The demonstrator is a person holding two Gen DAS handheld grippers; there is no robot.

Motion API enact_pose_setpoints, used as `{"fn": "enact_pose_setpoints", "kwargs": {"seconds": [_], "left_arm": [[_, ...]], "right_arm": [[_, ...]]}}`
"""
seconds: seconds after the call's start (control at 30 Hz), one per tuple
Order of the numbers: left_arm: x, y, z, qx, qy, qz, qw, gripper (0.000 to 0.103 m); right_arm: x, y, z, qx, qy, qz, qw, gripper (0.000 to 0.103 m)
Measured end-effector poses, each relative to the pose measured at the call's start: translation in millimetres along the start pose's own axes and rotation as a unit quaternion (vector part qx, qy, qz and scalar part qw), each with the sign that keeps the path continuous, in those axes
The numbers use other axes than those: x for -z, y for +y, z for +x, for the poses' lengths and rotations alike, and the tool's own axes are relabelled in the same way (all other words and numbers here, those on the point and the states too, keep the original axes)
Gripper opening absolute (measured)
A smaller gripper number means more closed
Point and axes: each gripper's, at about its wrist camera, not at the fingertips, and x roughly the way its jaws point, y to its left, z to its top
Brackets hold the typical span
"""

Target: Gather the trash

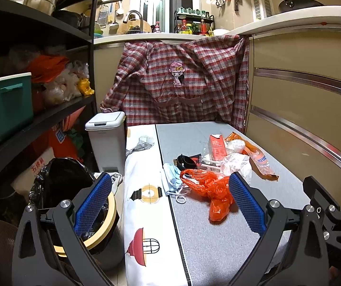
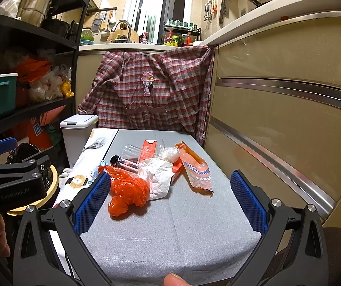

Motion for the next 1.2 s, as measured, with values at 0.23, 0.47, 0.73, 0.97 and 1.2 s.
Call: {"fn": "enact_pose_setpoints", "kwargs": {"seconds": [0.23,0.47,0.73,0.97,1.2], "left_arm": [[-1.0,-0.3,-0.4,-0.001,-0.002,0.0,1.0,0.096],[-1.8,-0.3,-1.1,-0.001,-0.002,0.0,1.0,0.096],[-1.6,-0.2,-1.5,-0.002,-0.004,0.0,1.0,0.096],[-5.2,-5.3,-3.0,-0.002,-0.007,0.0,1.0,0.096],[-4.6,-4.6,-3.3,-0.002,-0.008,0.001,1.0,0.096]], "right_arm": [[0.0,-1.4,0.9,0.0,-0.006,0.0,1.0,0.098],[0.6,-0.8,1.0,0.0,-0.008,0.0,1.0,0.098],[1.5,-1.3,1.7,0.0,-0.008,-0.001,1.0,0.098],[1.8,-1.5,2.5,0.0,-0.01,-0.001,1.0,0.098],[1.6,-2.0,3.7,0.0,-0.011,-0.002,1.0,0.098]]}}
